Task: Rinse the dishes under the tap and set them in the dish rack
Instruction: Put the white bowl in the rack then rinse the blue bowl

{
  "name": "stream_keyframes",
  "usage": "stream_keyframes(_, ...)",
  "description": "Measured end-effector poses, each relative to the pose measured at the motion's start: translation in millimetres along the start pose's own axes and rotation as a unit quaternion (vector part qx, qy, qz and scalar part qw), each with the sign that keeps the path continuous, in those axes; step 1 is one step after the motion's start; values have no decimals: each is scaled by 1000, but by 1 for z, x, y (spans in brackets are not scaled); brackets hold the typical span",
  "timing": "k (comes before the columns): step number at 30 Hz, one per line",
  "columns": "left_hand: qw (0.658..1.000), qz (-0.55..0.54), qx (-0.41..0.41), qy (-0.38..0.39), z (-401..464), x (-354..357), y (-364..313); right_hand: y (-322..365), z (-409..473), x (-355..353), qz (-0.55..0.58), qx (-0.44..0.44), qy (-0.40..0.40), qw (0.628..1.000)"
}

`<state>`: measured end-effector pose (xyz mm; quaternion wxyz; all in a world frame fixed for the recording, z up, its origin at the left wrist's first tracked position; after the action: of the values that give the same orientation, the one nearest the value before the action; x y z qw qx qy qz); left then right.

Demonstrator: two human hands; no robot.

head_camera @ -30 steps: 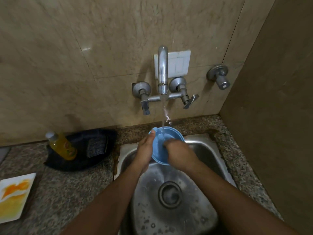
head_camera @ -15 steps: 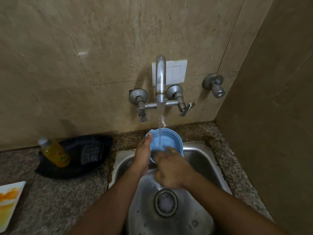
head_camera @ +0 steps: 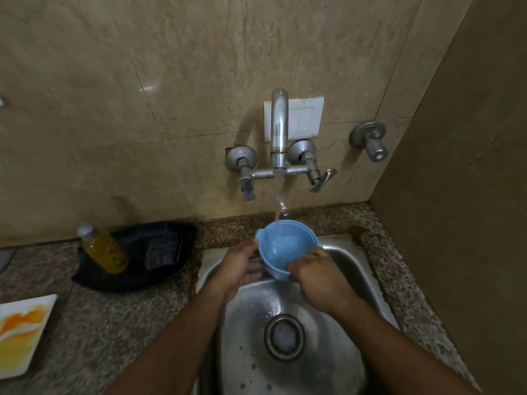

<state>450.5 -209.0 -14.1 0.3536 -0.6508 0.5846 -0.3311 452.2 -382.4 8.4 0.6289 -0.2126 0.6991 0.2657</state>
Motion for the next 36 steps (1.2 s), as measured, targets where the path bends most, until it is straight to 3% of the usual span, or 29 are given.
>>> stream_keyframes(4,999,32,-28,9,-7,1,16,3,-25,25,12,-21,25,999)
stream_keyframes(7,1000,0,-14,-27,-11,-9,24,11,-10,17,1,-71,-13,997)
stream_keyframes(10,999,-20,21,-20,-8,-12,14,3,0,9,-7,-55,-58,997)
stream_keyframes(15,999,21,24,-6,-14,-3,13,-1,-20,23,7,-43,-56,997)
stream_keyframes(17,1000,12,17,-18,-15,-9,19,-3,-21,28,85,-27,-64,994)
stream_keyframes(18,999,9,20,-24,-15,-14,21,-3,-20,28,192,-3,-60,979)
stream_keyframes(19,999,5,28,-33,-16,-18,21,-2,-20,30,347,41,-39,936)
stream_keyframes(21,998,6,44,-51,-18,-24,18,0,-22,34,614,130,-26,778)
stream_keyframes(23,997,22,44,-63,-20,-28,17,-3,-25,40,725,183,-41,663)
stream_keyframes(27,995,61,34,-76,-22,-34,22,-2,-31,48,836,231,-29,496)
stream_keyframes(32,995,76,13,-70,-19,-31,30,-2,-33,58,869,291,-37,400)
stream_keyframes(36,998,48,-47,-17,-10,-12,28,-5,-16,51,867,328,-63,369)
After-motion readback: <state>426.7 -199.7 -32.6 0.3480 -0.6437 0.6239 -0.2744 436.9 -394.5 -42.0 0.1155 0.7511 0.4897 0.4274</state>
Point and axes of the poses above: each hand's wrist, its own z-axis towards the middle knuckle, its own x-axis out of the palm, y = z × x, the point moved 3 cm from there along z, towards the middle knuckle, and after that the axes turned 6 degrees about z, right-handed, at the moved point
